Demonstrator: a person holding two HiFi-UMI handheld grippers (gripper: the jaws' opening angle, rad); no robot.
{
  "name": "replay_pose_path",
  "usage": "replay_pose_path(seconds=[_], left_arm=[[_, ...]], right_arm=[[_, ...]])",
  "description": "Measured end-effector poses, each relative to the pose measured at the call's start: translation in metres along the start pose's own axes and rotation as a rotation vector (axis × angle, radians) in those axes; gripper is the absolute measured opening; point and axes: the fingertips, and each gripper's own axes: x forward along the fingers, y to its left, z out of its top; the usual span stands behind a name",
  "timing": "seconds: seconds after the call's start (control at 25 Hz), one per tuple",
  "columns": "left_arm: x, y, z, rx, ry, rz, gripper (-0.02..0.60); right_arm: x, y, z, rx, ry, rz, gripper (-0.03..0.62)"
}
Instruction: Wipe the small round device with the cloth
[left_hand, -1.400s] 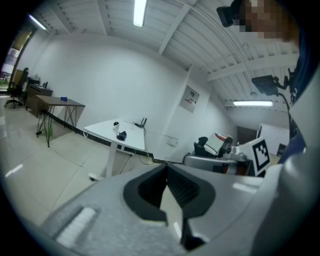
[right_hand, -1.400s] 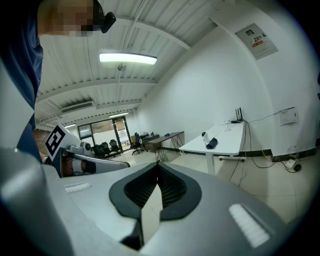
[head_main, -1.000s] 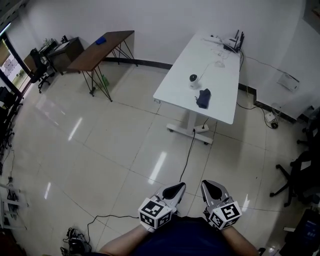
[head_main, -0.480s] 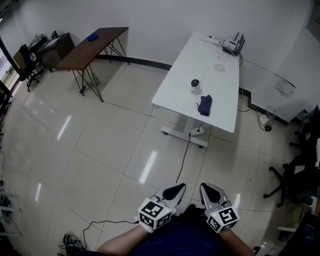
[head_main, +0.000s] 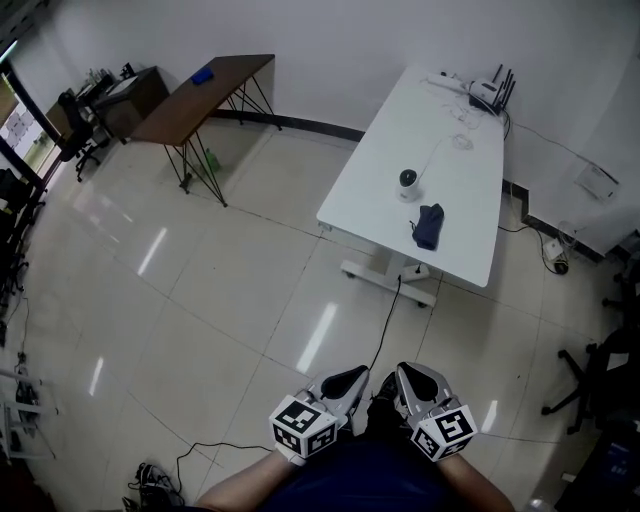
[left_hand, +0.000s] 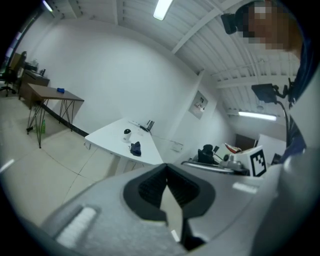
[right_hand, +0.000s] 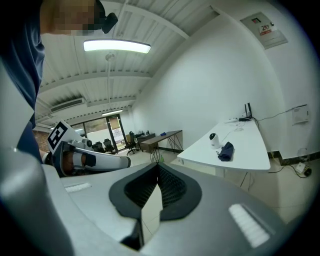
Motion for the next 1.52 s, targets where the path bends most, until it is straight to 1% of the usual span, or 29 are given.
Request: replay_pose_path(seconds=[0.16, 0.32, 0.44, 0.72, 1.04, 1.16, 1.28, 1.4, 1.52], left_arm=[[0.036, 0.004, 0.022, 0.036, -0.005, 0.015, 0.002], [0.073, 0.003, 0.042, 0.059, -0.006, 0.024, 0.002], [0.095, 0.004, 0.05, 0.066, -0.004, 0.033, 0.002], [0.135, 0.006, 0.058, 0.058, 0.004, 0.041, 0.002], [0.165, 0.032, 0.072, 0.046, 0.01, 0.042, 0.002], [0.179, 0.049, 0.081, 0.042, 0.011, 0.023, 0.002], [0.197, 0.068, 0.098, 0.044, 0.011, -0.017, 0.002], [0.213, 0.084, 0.121, 0.066, 0.004, -0.067, 0.002], [0.224, 0.1, 0.143, 0.086, -0.004, -0.103, 0.002]], right_arm=[[0.018, -0.029, 0.026, -0.014, -0.028, 0.033, 0.011], [0.026, -0.067, 0.045, 0.017, -0.041, 0.025, 0.011], [0.031, -0.091, 0.054, 0.025, -0.046, 0.03, 0.011], [0.04, -0.134, 0.064, 0.042, -0.035, 0.022, 0.011], [0.067, -0.16, 0.063, 0.064, 0.006, -0.001, 0.011], [0.082, -0.176, 0.067, 0.066, 0.008, -0.042, 0.011], [0.099, -0.194, 0.078, 0.071, 0.002, -0.1, 0.011], [0.121, -0.208, 0.091, 0.07, -0.004, -0.149, 0.011], [0.144, -0.212, 0.102, 0.065, 0.005, -0.172, 0.011]])
